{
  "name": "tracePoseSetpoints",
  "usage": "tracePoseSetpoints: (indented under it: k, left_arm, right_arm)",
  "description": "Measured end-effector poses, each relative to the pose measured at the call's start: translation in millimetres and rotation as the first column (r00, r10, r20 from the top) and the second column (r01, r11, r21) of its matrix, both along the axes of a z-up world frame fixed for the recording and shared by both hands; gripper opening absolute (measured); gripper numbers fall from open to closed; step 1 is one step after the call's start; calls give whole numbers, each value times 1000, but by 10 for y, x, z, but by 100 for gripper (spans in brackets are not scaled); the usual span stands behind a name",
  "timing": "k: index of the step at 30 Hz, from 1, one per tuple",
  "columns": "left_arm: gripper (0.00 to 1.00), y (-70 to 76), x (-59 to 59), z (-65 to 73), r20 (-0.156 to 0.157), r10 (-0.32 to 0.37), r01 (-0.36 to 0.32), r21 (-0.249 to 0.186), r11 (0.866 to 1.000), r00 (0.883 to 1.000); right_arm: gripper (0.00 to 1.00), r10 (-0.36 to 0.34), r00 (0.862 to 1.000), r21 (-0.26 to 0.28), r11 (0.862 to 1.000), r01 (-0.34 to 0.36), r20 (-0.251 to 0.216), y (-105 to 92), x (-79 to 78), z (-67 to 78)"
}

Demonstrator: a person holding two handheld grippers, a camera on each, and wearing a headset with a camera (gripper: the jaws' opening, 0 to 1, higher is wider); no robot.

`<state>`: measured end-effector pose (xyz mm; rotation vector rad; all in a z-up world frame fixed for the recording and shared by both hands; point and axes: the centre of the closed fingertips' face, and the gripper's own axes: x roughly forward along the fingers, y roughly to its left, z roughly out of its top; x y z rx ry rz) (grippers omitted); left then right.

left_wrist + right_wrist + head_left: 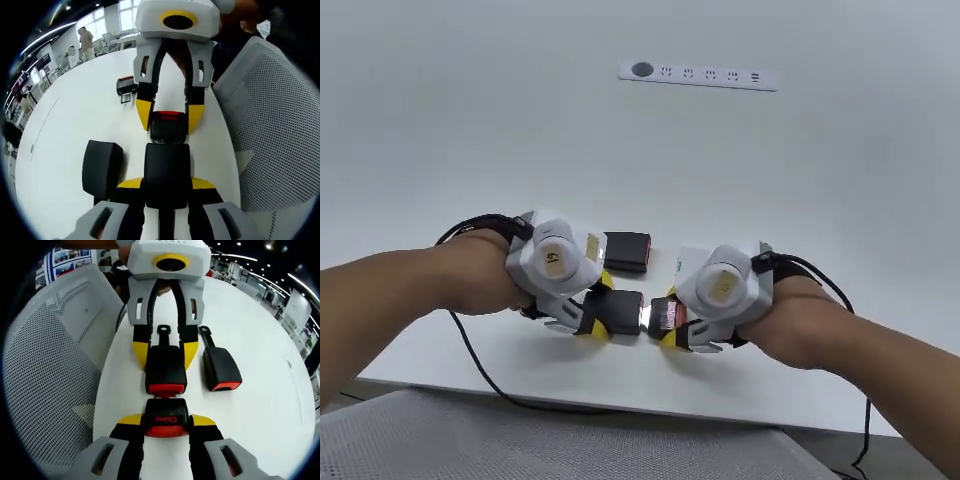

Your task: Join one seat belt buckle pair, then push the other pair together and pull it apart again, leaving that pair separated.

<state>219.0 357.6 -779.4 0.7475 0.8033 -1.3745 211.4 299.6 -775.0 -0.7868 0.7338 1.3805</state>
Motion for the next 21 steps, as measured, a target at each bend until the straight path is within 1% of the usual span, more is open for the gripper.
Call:
tracePoseSetpoints:
  k: [2, 5, 11, 17, 21]
  left_arm:
    - [33, -7, -9, 11, 5, 3, -3, 0, 1000, 1000]
    - [33, 2, -13, 11, 13, 1, -1, -6, 1000, 1000]
    - [33, 15, 1, -3, 20, -3, 3, 1, 1000, 1000]
    - [33, 25, 2, -12, 24, -6, 5, 6, 1000, 1000]
    - [33, 29, 2, -17, 21, -5, 5, 7, 1000, 1000]
  right_arm:
    - [30, -7, 1000, 2, 1000, 7, -3, -13, 27, -17]
    - [30, -16, 1000, 6, 1000, 16, -11, -17, 25, -32]
    - [30, -27, 999, 4, 1000, 27, -21, -33, 27, -43]
    - [30, -34, 999, 7, 999, 35, -32, -34, 26, -57]
    - [30, -38, 999, 8, 999, 38, -34, -25, 39, -64]
